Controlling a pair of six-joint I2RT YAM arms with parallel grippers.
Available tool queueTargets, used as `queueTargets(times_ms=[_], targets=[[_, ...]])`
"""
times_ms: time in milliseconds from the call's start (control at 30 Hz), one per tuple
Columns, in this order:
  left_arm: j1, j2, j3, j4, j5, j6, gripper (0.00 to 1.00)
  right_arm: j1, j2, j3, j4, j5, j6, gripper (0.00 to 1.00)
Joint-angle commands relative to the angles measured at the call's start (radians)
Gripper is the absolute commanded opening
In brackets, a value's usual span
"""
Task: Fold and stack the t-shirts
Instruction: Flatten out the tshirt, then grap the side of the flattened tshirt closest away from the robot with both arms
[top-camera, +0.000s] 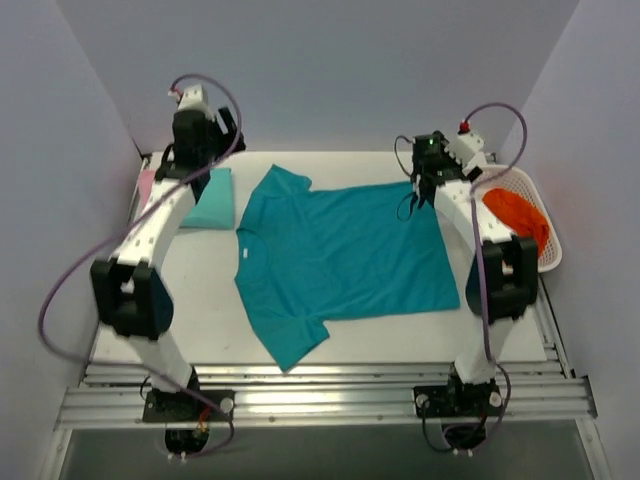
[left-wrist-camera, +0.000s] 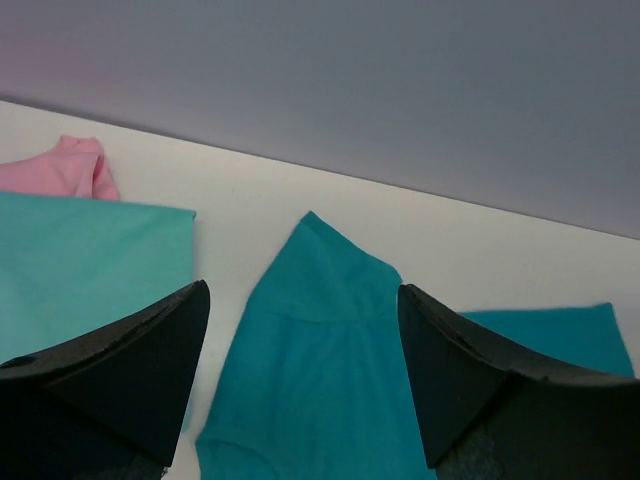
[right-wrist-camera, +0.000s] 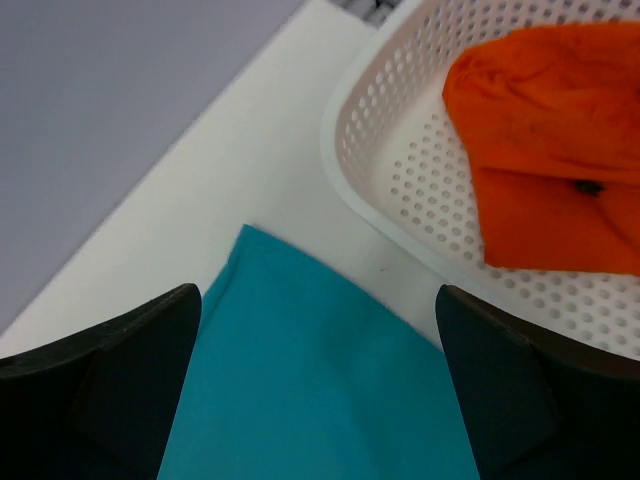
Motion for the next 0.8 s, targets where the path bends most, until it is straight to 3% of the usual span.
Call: queueTargets(times_ms=[0,100,133,267,400,533,667,767], targets=[[-0.091,-0.296,-0.373,0.132,-0.086,-0.061,0.84,0.121,-0.327,-0.266,0.053,0.127,-0.039,0.99],[-0.164,-0.474,-0.578,0.129,-0.148,-0.095,0.85,0.216,-0.531,-0.465,0.047,0.181,0.053,0.98],[-0.208,-0.506,-0.687,0.121,-0.166,-0.162,0.85,0.253,-0.574,-0.591,0.05,0.149,0.09,0.98],[-0.334,-0.628,-0.901,0.093,-0.163,-0.354,0.8,0.324,-0.778,-0.831,0.033,0.015,0.256,0.97],[-0.513,-0.697,-0.987,-0.026,-0.319,-0.479,0.77,0.573,-0.909,-0.973,-0.208,0.191,0.49,1.0],[-0.685,-0.8,-1.119,-0.161,-0.444,-0.625,0.77,0.755,-0.958,-1.015,-0.429,0.233,0.819,1.0],[-0.837,-0.921,-1.26,-0.21,-0.496,-0.8,0.77,0.867,-0.94,-1.002,-0.573,0.247,0.987,1.0],[-0.922,-0.988,-1.303,-0.313,-0.563,-0.937,0.77,0.944,-0.918,-1.01,-0.59,0.265,1.053,1.0]])
